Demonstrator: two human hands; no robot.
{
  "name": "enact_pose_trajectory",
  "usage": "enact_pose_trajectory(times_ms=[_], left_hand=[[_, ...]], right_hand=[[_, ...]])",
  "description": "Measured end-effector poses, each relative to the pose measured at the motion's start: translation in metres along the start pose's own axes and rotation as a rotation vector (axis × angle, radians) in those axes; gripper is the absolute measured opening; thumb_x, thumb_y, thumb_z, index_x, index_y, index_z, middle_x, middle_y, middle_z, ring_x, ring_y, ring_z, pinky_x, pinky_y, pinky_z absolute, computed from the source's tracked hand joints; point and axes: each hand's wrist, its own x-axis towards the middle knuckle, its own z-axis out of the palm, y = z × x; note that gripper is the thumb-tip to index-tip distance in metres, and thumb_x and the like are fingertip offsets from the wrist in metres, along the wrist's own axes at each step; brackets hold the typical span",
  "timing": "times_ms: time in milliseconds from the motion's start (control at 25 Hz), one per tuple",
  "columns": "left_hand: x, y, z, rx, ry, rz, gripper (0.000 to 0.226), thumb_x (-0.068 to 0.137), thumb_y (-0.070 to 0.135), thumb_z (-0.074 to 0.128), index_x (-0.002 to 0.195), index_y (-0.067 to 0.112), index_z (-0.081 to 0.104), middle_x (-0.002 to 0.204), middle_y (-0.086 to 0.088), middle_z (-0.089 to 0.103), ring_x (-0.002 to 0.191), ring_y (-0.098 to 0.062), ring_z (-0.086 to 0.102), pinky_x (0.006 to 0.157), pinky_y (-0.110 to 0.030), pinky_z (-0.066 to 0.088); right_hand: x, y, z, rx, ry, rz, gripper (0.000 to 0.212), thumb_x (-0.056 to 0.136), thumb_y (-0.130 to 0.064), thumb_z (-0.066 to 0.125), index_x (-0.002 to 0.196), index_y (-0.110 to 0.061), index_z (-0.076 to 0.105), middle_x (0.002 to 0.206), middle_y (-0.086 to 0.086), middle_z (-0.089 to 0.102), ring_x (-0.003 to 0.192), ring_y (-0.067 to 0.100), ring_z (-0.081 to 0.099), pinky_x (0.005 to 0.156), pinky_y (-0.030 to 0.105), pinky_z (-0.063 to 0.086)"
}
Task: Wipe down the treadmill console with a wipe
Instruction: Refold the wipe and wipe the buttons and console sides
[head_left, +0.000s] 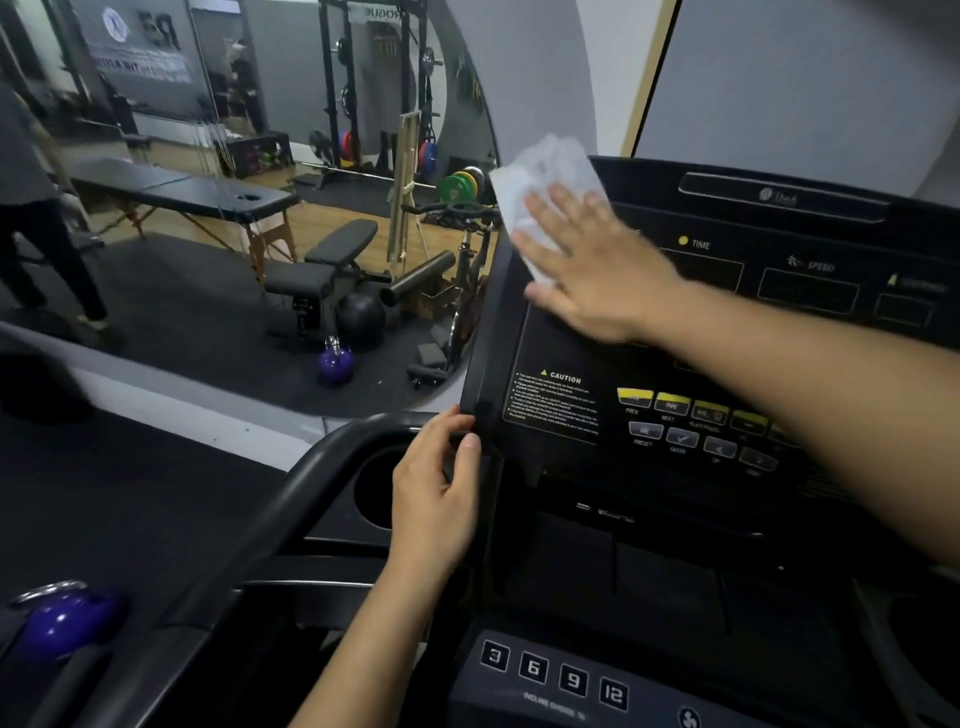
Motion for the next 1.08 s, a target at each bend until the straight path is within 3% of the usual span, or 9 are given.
enact_pose_trajectory(times_ms=[120,280,360,440,560,720,840,960,1080], left_hand=[[0.002,0.000,-0.002,0.040,-0.002,0.024,0.022,0.096,0.010,0.059,0.114,0.014,0.069,0.129,0.007,0.063,0.116,-0.017,0.063,0.102,-0.043,0.049],[0.011,0.003,-0.006,0.110,0.010,0.058,0.024,0.096,0.016,0.058,0.117,0.017,0.069,0.133,0.011,0.059,0.114,-0.017,0.063,0.091,-0.027,0.051],[0.015,0.007,-0.003,0.105,0.000,0.084,0.024,0.096,0.017,0.058,0.118,0.019,0.068,0.137,0.009,0.058,0.118,-0.017,0.061,0.093,-0.030,0.051],[0.017,0.011,0.005,0.158,-0.071,0.129,0.027,0.097,0.019,0.058,0.123,0.019,0.065,0.143,0.007,0.054,0.127,-0.016,0.055,0.101,-0.036,0.049],[0.016,0.017,0.019,0.382,-0.264,0.260,0.044,0.098,0.033,0.054,0.141,0.021,0.052,0.159,0.006,0.033,0.148,-0.011,0.026,0.120,-0.035,0.028],[0.024,0.018,0.036,0.675,-0.363,0.424,0.062,0.099,0.043,0.042,0.155,0.022,0.026,0.167,0.000,0.003,0.153,-0.017,-0.009,0.124,-0.038,-0.003],[0.026,0.009,0.039,0.778,-0.394,0.425,0.068,0.100,0.045,0.038,0.158,0.020,0.012,0.166,-0.001,-0.010,0.150,-0.018,-0.024,0.124,-0.043,-0.007],[0.026,0.003,0.040,0.815,-0.412,0.429,0.070,0.100,0.047,0.035,0.158,0.020,0.008,0.166,-0.002,-0.013,0.148,-0.018,-0.028,0.124,-0.044,-0.006],[0.026,0.001,0.038,0.824,-0.404,0.441,0.070,0.100,0.049,0.033,0.158,0.022,0.004,0.165,0.001,-0.017,0.149,-0.017,-0.027,0.122,-0.039,-0.010]], right_hand=[[-0.044,-0.061,0.027,0.045,-0.036,-0.209,0.077,0.093,-0.064,0.019,0.154,-0.018,0.009,0.161,0.016,-0.006,0.147,0.033,-0.014,0.118,0.048,-0.011],[-0.095,-0.094,0.038,0.040,-0.174,-0.492,0.073,0.096,-0.063,0.017,0.155,-0.019,0.012,0.162,0.009,0.002,0.148,0.028,-0.011,0.119,0.045,-0.011],[-0.069,-0.063,0.025,-0.043,-0.114,-0.433,0.069,0.097,-0.060,0.014,0.155,-0.022,0.008,0.163,0.008,-0.001,0.148,0.026,-0.012,0.119,0.044,-0.011],[-0.029,-0.009,0.004,-0.056,-0.047,-0.164,0.070,0.096,-0.059,0.011,0.155,-0.023,0.000,0.162,0.011,-0.006,0.148,0.028,-0.011,0.120,0.046,-0.005],[-0.009,0.066,-0.019,-0.002,-0.043,0.169,0.070,0.094,-0.060,0.007,0.154,-0.026,-0.002,0.162,0.010,-0.008,0.148,0.029,-0.010,0.120,0.048,-0.002],[-0.044,0.020,0.010,-0.060,-0.003,0.042,0.075,0.093,-0.064,0.012,0.154,-0.020,0.010,0.161,0.017,-0.002,0.148,0.034,-0.003,0.118,0.055,0.001],[-0.105,-0.038,0.045,0.004,-0.026,-0.215,0.072,0.094,-0.061,0.023,0.152,-0.018,0.024,0.159,0.016,0.019,0.145,0.037,0.021,0.118,0.057,0.007],[-0.121,-0.017,0.043,-0.085,-0.069,-0.328,0.069,0.095,-0.056,0.027,0.149,-0.014,0.035,0.148,0.013,0.043,0.134,0.036,0.042,0.117,0.054,0.017],[-0.093,0.057,0.022,-0.065,0.025,0.057,0.069,0.094,-0.052,0.020,0.149,-0.012,0.033,0.153,0.020,0.034,0.137,0.042,0.034,0.117,0.054,0.017]])
